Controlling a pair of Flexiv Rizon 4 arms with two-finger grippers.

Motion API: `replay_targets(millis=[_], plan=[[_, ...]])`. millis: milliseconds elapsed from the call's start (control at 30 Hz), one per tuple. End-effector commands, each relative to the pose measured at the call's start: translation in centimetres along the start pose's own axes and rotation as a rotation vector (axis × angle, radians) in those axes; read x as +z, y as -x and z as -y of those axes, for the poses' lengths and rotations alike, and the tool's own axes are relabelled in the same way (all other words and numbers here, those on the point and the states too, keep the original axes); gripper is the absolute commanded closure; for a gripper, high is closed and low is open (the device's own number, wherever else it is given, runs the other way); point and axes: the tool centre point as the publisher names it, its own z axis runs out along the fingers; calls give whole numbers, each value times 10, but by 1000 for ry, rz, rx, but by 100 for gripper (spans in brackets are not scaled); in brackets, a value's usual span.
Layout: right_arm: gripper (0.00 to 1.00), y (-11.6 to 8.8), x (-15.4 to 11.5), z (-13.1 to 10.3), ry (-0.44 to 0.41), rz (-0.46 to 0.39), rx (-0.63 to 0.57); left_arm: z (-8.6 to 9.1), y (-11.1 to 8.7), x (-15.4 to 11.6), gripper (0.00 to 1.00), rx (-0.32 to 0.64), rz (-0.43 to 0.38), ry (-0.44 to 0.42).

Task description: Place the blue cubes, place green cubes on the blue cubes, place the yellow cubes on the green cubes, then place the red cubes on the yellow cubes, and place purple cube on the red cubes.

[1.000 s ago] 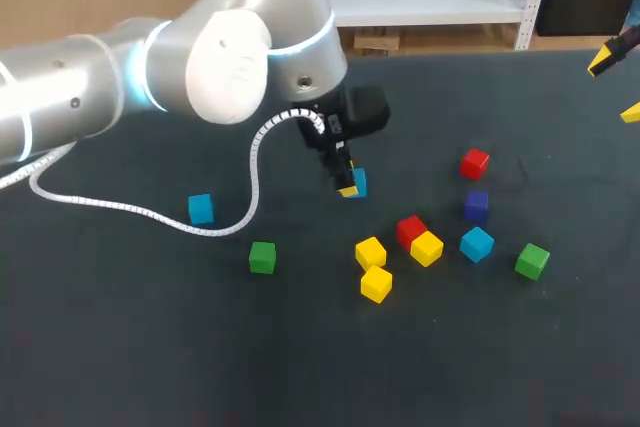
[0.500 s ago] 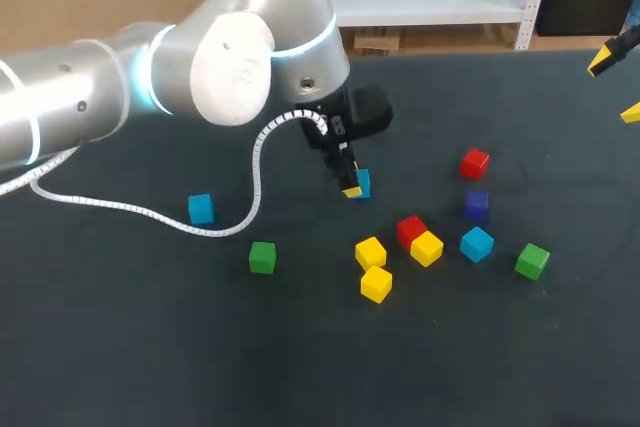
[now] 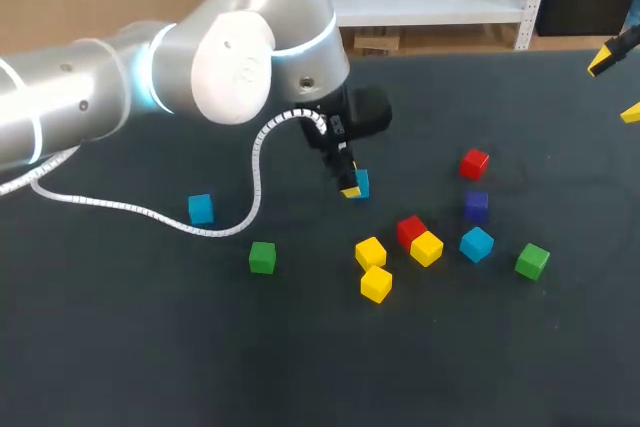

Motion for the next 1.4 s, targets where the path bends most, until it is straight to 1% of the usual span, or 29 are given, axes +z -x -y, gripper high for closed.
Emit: replay_targets(millis=[33, 67, 100, 133, 167, 200, 233, 300, 333, 367, 433, 467, 500, 600, 633, 733, 767, 800, 833, 867, 933, 1033, 1100, 1133, 1167, 1200, 1267, 1367, 1400], plan=[[0, 0, 0, -1, -3, 0, -1, -2, 1, 1, 81, 8, 1, -2], [0, 0, 0, -1, -3, 0, -1, -3, 1, 1, 55, 10, 1, -2], [0, 0, 0, -1, -3, 0, -1, -3, 1, 1, 53, 11, 2, -2], [0, 0, 0, -1, -3, 0, -1, -3, 1, 1, 54, 12, 2, -2], [0, 0, 0, -1, -3, 0, -1, -3, 1, 1, 60, 11, 0, -4], [0, 0, 0, -1, -3, 0, -1, -3, 1, 1, 70, 11, -1, -5], [0, 0, 0, -1, -3, 0, -1, -3, 1, 1, 99, 8, -4, -8], [0, 0, 0, -1, -3, 0, -1, -3, 1, 2, 100, 7, -7, -10], [0, 0, 0, -1, -3, 0, -1, -3, 0, 2, 93, 7, -7, -11], [0, 0, 0, -1, -3, 0, -1, -3, 0, 2, 83, 6, -8, -12], [0, 0, 0, -1, -3, 0, -1, -3, 0, 2, 57, 3, -10, -16], [0, 0, 0, -1, -3, 0, -1, -3, -1, 2, 36, 3, -11, -16], [0, 0, 0, -1, -3, 0, -1, -3, -1, 2, 9, 3, -11, -17], [0, 0, 0, -1, -3, 0, -1, -3, -1, 2, 15, 6, -10, -17], [0, 0, 0, -1, -3, 0, -1, -3, -1, 2, 15, 6, -10, -18], [0, 0, 0, -1, -3, 0, -1, -4, -1, 3, 1, 6, -11, -21], [0, 0, 0, -1, -3, 0, -1, -5, -1, 3, 2, 6, -12, -20], [0, 0, 0, -1, -3, 0, -1, -6, -1, 3, 0, 3, -12, -21], [0, 0, 0, -1, -3, 0, -1, -6, 0, 3, 0, 2, -12, -21], [0, 0, 0, -1, -3, 0, -1, -7, 1, 2, 4, 0, -10, -21], [0, 0, 0, -1, -3, 0, -1, -9, 3, 2, 4, -2, -8, -21], [0, 0, 0, -1, -3, 0, -1, -12, 7, 3, 19, -8, -1, -21], [0, 0, 0, -1, -3, 0, -1, -14, 8, 4, 26, -9, 0, -20], [0, 0, 0, -1, -3, 0, -1, -14, 9, 4, 40, -8, 0, -19], [0, 0, 0, -1, -3, 0, -1, -15, 10, 4, 51, -7, 1, -18], [0, 0, 0, -1, -3, 0, -1, -15, 10, 4, 52, -7, 0, -18], [0, 0, 0, -1, -3, 0, -1, -15, 10, 4, 62, -4, -1, -18], [0, 0, 0, -1, -3, 0, -1, -15, 7, 4, 67, -3, -4, -18], [0, 0, 0, -1, -3, 0, -1, -15, 6, 4, 67, -4, -6, -19]])
